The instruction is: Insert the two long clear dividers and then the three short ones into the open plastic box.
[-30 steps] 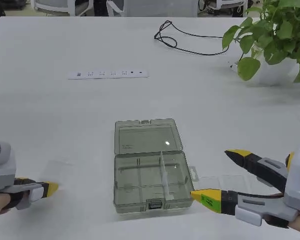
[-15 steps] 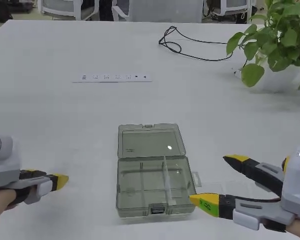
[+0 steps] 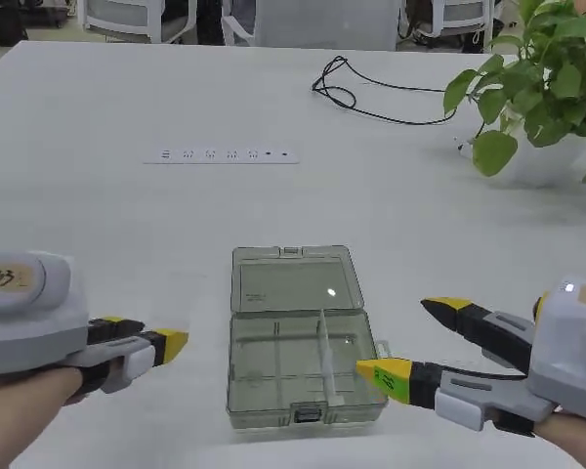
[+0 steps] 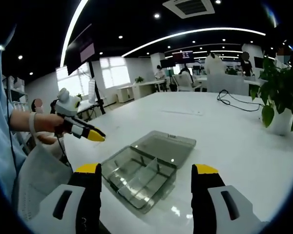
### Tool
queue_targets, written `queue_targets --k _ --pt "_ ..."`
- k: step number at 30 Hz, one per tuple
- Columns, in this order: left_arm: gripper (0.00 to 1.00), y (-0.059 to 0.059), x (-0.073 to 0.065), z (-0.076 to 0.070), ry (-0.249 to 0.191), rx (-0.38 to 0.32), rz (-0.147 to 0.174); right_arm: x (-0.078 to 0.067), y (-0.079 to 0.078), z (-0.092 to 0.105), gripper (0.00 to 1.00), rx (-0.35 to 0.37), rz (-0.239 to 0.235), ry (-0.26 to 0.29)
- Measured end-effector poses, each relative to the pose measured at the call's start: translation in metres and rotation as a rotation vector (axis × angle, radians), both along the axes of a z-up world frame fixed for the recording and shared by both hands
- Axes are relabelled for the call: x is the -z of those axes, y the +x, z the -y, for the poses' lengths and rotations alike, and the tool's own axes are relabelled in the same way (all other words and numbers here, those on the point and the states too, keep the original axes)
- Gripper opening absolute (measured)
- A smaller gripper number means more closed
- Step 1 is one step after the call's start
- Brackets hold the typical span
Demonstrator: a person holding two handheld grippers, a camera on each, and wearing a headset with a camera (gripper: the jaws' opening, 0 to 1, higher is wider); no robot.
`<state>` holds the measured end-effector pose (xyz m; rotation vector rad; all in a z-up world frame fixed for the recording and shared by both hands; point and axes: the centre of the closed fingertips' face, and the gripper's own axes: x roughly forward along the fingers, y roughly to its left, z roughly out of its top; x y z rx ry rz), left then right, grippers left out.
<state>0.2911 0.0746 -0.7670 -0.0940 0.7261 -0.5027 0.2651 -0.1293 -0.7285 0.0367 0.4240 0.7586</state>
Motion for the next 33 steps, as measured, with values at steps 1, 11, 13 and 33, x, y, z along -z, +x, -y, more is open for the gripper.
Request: queue_targets --k 1,11,13,33 --pt "0.31 0.000 -0.002 0.004 -0.007 0.005 0.004 -0.001 0.001 -0.002 0.75 -0.001 0.001 0.005" --pt "0.31 -0.004 -0.009 0.039 -0.048 0.057 0.026 -0.009 0.008 -0.013 0.71 0.023 -0.017 0.073" --pt "0.31 -0.005 -0.011 0.043 -0.053 0.061 0.031 -0.009 0.009 -0.013 0.70 0.029 -0.020 0.080" --pt "0.31 -0.019 -0.023 0.100 -0.082 0.139 0.098 -0.014 0.018 -0.040 0.40 0.117 -0.267 0.379"
